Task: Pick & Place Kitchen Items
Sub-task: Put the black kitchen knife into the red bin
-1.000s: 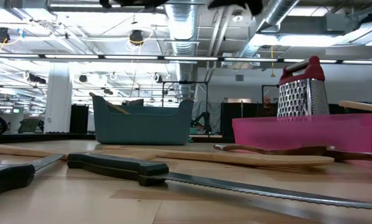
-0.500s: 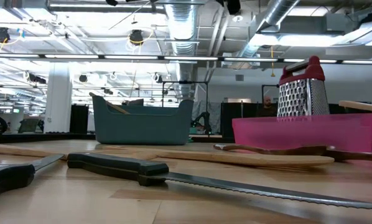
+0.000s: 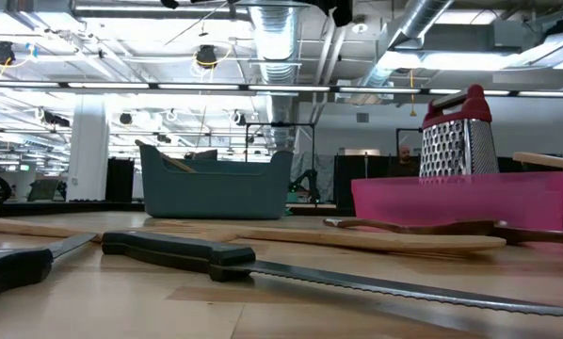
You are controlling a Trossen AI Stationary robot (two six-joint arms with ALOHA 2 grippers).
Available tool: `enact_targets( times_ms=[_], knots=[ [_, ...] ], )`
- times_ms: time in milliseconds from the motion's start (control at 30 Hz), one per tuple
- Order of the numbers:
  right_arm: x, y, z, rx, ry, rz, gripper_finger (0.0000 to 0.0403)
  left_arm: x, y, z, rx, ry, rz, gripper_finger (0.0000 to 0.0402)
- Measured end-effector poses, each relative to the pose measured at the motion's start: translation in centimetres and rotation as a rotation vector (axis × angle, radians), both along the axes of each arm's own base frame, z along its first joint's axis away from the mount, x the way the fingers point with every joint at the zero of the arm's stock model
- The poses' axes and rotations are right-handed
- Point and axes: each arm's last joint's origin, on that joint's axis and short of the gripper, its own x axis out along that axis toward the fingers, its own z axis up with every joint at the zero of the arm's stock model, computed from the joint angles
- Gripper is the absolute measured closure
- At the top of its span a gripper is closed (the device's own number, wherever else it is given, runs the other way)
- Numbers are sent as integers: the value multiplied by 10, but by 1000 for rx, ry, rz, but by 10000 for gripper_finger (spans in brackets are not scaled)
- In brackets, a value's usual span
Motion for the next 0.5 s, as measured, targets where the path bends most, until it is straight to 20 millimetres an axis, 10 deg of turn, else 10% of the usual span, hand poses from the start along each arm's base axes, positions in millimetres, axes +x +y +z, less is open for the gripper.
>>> enact_targets(
  times_ms=[500],
  knots=[
    [0, -16, 3, 6, -33, 2, 106, 4, 13, 0, 12, -5, -13, 353]
  ],
)
